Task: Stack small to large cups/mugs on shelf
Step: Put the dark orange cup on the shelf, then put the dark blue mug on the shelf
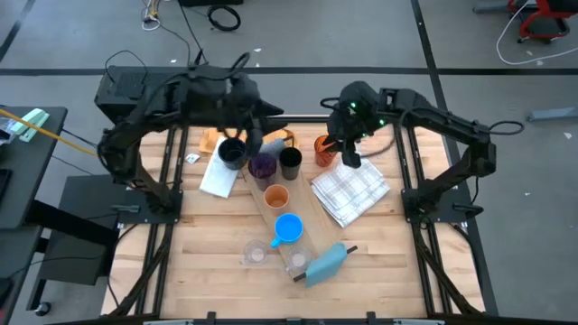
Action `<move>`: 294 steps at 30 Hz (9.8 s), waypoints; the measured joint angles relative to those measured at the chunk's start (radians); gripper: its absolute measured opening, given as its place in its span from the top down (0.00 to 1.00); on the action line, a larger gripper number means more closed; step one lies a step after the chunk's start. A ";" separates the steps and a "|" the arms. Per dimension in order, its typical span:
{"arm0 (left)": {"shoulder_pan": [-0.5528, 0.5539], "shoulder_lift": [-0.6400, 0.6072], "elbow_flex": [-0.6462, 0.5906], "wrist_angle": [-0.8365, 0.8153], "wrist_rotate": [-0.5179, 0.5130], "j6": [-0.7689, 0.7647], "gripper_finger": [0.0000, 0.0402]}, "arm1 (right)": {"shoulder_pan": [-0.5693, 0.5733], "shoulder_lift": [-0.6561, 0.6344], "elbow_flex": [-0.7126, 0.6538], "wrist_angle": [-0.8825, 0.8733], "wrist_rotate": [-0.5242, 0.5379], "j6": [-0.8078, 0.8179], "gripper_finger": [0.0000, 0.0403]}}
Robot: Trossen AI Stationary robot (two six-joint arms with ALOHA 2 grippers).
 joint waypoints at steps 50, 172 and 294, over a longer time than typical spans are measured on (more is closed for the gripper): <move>-0.138 -0.048 -0.001 -0.065 -0.136 0.025 0.64 | -0.259 0.334 -0.060 -0.140 -0.048 -0.192 0.75; -0.053 -0.048 -0.001 -0.063 -0.194 0.138 0.66 | 0.290 0.323 -0.070 0.013 0.172 -0.258 0.99; 0.137 -0.320 -0.001 -0.355 -0.110 0.130 0.66 | -0.282 0.781 0.590 0.442 -0.327 0.106 0.75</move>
